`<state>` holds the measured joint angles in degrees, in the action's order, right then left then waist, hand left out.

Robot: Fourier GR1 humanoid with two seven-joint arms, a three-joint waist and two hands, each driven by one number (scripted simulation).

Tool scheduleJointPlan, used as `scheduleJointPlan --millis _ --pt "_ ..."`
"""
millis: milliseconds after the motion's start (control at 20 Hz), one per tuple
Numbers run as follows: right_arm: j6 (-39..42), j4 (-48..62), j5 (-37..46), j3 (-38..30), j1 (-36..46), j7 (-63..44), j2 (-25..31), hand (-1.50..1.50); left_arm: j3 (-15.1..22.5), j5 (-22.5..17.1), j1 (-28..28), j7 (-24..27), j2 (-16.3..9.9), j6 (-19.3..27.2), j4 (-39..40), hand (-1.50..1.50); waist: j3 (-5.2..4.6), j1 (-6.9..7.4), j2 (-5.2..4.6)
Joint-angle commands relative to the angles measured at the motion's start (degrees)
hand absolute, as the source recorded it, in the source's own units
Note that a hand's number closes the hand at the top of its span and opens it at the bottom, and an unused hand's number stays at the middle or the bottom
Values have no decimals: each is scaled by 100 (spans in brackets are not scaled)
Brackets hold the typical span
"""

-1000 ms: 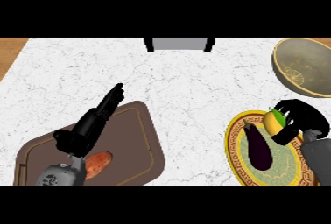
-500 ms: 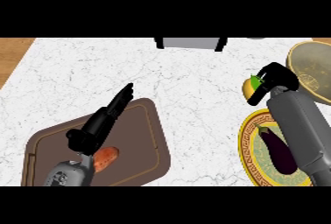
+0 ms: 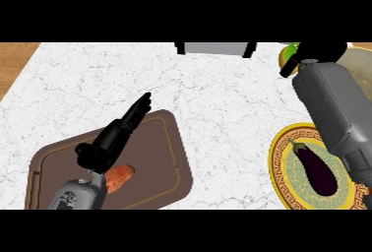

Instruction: Pick the lemon from the plate and place it in the bowl

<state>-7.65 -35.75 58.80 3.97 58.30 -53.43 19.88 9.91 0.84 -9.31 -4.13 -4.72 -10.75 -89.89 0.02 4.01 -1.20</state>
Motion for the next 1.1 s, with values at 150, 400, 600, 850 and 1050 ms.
scheduleJointPlan --millis 150,400,600,850,1050 --pt "-1679 182 414 -308 677 -109 305 150 7 -12 13 -115 71 56 -128 0 6 -88 19" --pt "-2081 658 490 -585 837 -204 302 150 -139 27 128 7 9 97 -55 0 -1 -224 62" --pt "-1897 1517 610 -743 1097 -28 754 150 -91 58 227 -48 -32 59 -291 0 0 -138 35" --pt "-2437 1893 1163 -455 569 61 1075 150 -53 92 340 100 36 59 -106 0 2 -157 19" --pt "-3000 2125 1179 -610 315 267 1308 150 -77 41 111 23 72 0 -69 0 7 -161 10"
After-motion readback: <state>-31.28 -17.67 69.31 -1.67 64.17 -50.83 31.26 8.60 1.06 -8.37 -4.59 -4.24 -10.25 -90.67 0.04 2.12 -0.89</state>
